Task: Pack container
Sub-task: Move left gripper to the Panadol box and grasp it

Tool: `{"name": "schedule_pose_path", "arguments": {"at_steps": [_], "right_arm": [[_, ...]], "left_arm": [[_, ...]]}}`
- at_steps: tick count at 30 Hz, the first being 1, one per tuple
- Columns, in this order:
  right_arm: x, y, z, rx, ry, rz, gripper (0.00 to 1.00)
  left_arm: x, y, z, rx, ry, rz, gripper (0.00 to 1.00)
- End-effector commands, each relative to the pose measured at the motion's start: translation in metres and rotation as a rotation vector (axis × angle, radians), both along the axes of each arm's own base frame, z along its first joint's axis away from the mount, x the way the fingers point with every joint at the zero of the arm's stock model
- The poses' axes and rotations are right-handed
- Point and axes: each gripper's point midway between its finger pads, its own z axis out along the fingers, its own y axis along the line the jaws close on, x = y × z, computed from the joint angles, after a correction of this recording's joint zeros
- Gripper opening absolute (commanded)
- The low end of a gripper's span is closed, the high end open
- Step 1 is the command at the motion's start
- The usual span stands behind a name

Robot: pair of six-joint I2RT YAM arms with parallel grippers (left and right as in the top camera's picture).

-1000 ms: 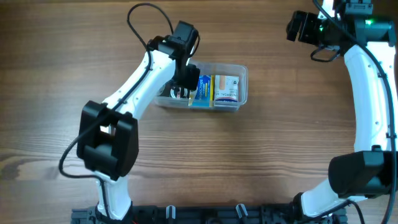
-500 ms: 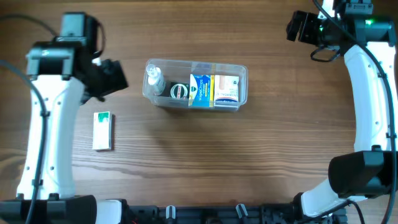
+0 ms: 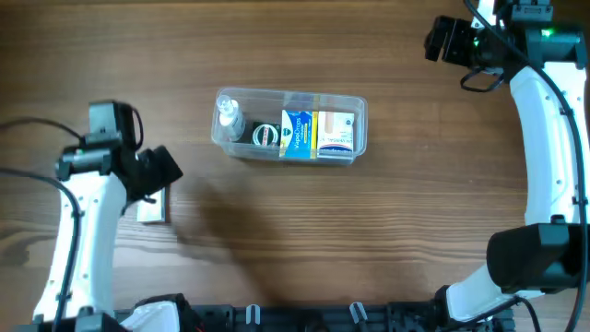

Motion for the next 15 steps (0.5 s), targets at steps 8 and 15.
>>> {"name": "schedule_pose_path", "arguments": {"at_steps": [8, 15], "right_arm": [[0.001, -0.001, 0.004, 0.005, -0.008, -0.012, 1.0], [0.001, -0.001, 0.004, 0.005, -0.008, -0.011, 1.0]], "left_arm": [[0.007, 0.033, -0.057, -0.009, -0.033, -0.019, 1.0], [0.022, 0.03, -0.083, -0.038, -0.013, -0.137, 1.0]]}}
